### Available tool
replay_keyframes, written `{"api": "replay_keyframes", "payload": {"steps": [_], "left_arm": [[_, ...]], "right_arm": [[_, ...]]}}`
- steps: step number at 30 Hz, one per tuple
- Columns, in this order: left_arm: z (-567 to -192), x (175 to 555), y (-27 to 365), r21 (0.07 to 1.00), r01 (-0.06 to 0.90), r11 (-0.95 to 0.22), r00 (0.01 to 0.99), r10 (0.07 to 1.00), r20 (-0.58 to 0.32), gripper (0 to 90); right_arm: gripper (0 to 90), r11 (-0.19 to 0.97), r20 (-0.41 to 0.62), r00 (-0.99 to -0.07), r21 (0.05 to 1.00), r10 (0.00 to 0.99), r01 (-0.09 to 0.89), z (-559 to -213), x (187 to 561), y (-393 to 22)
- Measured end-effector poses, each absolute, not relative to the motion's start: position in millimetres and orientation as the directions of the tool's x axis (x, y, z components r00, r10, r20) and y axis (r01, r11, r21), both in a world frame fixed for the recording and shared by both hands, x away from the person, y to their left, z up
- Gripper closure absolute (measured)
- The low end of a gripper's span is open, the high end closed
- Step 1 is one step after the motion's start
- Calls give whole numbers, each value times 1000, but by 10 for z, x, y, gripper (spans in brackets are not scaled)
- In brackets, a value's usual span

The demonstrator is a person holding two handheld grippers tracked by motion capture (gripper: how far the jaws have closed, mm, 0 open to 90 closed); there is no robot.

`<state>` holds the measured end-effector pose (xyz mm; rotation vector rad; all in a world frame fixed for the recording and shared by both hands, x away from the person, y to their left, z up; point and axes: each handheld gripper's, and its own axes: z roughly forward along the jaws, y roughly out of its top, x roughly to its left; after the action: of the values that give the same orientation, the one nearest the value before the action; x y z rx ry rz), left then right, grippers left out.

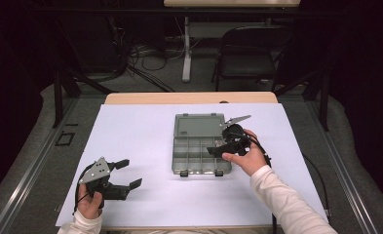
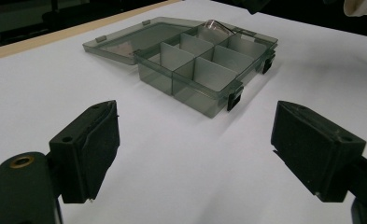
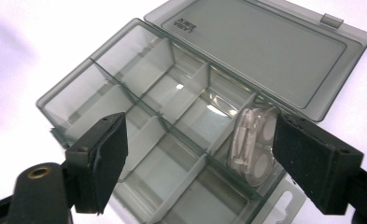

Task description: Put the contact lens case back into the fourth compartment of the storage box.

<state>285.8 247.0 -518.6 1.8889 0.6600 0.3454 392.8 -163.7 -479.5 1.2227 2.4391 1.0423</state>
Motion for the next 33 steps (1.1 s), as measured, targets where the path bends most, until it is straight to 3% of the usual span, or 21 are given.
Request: {"api": "replay_keyframes", "payload": {"steps": [33], "left_arm": [[-5182,2841,2476,914,281,-293,807,588,-59,160]], "right_arm": [[146,444,79,-681,702,728,557,-4752,3421,-1607]]}}
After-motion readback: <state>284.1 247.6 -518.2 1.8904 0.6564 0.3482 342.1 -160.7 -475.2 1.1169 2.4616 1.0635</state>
